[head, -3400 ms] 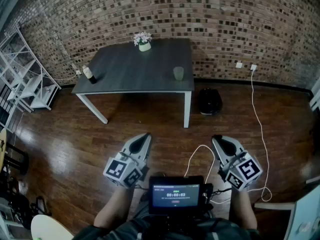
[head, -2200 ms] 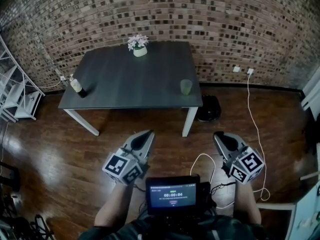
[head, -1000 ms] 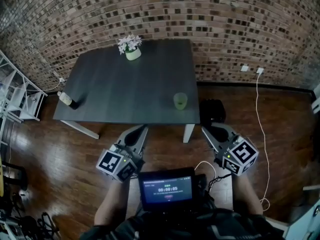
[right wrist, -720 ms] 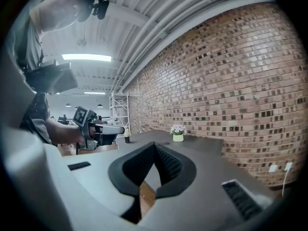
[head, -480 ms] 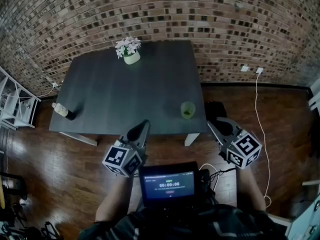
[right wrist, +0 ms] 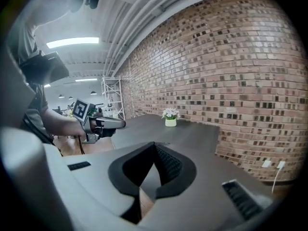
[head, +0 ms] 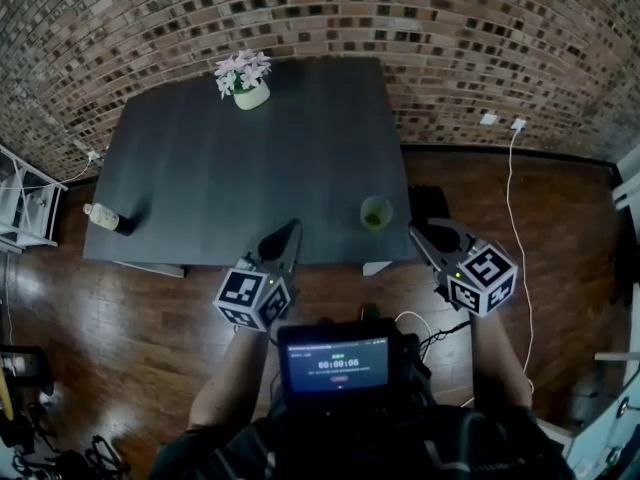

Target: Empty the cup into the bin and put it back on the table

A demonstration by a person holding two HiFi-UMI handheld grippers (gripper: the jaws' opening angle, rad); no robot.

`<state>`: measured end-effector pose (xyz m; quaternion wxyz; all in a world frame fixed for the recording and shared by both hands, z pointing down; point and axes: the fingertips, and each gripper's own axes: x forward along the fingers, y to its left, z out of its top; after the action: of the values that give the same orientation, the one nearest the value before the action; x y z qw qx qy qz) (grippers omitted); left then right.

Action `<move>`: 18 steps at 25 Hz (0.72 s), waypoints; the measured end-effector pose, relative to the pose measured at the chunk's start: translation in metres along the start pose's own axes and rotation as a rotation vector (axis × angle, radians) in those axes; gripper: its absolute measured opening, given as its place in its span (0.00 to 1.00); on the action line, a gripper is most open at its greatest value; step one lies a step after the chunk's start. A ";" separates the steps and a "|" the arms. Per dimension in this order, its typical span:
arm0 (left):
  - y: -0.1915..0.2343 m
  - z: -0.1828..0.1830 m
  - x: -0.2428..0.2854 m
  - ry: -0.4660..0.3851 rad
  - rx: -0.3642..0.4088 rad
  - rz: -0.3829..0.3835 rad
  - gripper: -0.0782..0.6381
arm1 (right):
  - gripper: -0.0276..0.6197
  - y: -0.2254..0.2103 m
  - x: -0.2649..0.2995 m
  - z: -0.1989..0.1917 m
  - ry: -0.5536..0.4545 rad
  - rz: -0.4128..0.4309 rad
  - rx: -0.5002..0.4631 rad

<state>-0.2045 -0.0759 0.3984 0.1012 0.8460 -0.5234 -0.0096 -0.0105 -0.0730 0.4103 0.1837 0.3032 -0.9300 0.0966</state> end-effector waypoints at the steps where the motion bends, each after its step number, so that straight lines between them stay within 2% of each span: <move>1: 0.000 -0.002 0.003 0.002 -0.003 0.001 0.10 | 0.05 -0.004 0.003 -0.003 0.012 0.007 -0.001; 9: 0.012 -0.016 0.019 0.022 -0.028 0.063 0.10 | 0.05 -0.030 0.029 -0.019 0.099 0.059 -0.008; 18: 0.017 -0.035 0.040 0.001 0.020 0.044 0.10 | 0.05 -0.045 0.063 -0.064 0.266 0.107 -0.015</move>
<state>-0.1976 -0.1127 0.4395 0.0931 0.8351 -0.5421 -0.0017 -0.0126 -0.1237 0.4968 0.3022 0.2364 -0.9130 0.1384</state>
